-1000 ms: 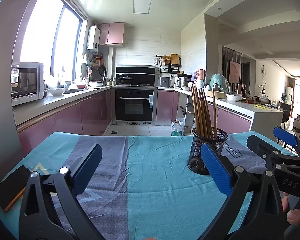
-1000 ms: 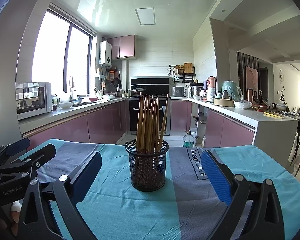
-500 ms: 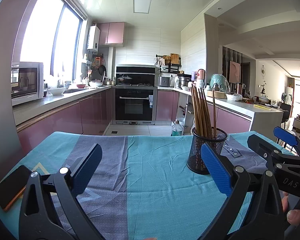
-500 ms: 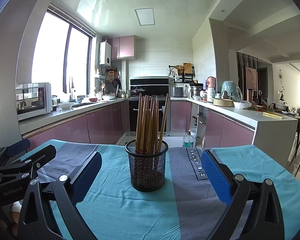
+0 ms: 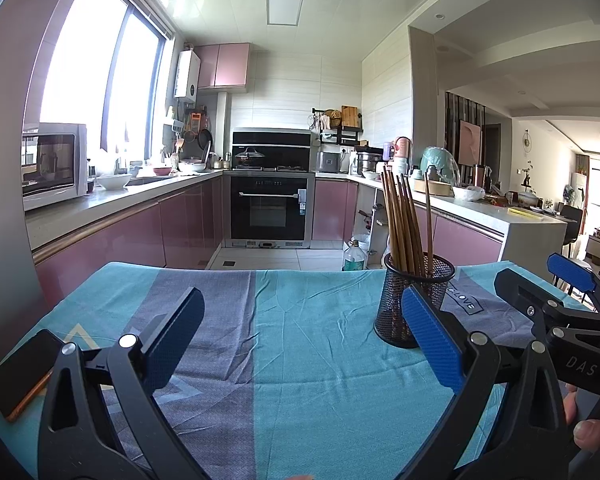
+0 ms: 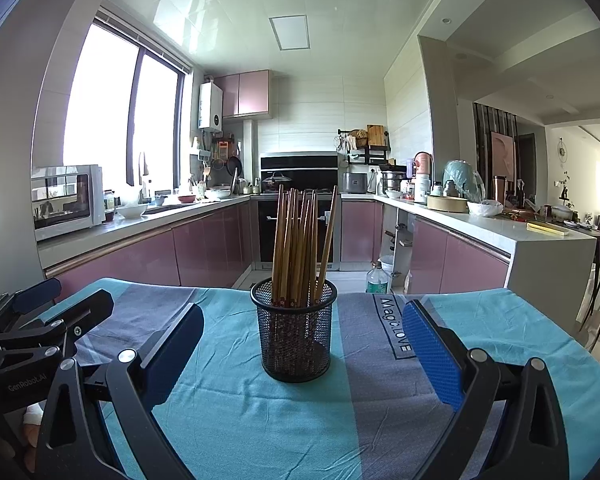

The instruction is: Organize utensils

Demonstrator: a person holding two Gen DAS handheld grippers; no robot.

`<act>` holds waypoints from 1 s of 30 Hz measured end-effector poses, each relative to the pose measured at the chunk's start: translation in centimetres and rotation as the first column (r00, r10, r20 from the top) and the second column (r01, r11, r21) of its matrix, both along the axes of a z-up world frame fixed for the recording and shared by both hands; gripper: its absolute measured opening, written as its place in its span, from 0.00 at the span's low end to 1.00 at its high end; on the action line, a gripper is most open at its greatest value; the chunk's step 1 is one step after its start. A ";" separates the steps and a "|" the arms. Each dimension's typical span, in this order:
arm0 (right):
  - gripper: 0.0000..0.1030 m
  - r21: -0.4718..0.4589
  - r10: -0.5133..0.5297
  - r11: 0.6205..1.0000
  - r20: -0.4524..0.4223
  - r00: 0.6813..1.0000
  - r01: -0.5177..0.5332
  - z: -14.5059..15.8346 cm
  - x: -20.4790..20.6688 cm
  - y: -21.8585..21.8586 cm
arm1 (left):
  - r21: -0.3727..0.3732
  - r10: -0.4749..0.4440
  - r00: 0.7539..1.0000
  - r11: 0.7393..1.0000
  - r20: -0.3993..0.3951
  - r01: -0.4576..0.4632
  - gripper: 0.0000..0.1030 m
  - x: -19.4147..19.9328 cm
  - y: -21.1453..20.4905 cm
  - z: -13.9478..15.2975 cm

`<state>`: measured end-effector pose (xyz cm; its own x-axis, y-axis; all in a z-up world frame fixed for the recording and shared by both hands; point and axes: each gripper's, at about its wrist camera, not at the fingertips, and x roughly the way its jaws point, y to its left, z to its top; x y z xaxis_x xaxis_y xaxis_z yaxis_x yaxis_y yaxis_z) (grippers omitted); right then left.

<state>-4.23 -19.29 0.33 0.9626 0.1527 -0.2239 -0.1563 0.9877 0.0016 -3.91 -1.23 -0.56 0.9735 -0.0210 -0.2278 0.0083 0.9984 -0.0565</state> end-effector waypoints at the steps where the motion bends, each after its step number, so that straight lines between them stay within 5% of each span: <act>1: 0.93 0.001 0.000 1.000 0.001 1.000 0.000 0.0 0.0 0.0 | 0.001 0.000 1.000 1.000 0.000 0.000 0.95 0.0 0.0 0.0; 30: 0.93 0.002 -0.003 1.000 0.000 1.000 0.003 0.0 -0.2 -0.1 | 0.000 -0.001 1.000 1.000 -0.004 0.001 0.94 0.0 -0.1 -0.1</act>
<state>-4.39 -19.39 0.29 0.9631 0.1505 -0.2230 -0.1535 0.9881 0.0039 -3.94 -1.33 -0.71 0.9726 -0.0224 -0.2315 0.0094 0.9983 -0.0568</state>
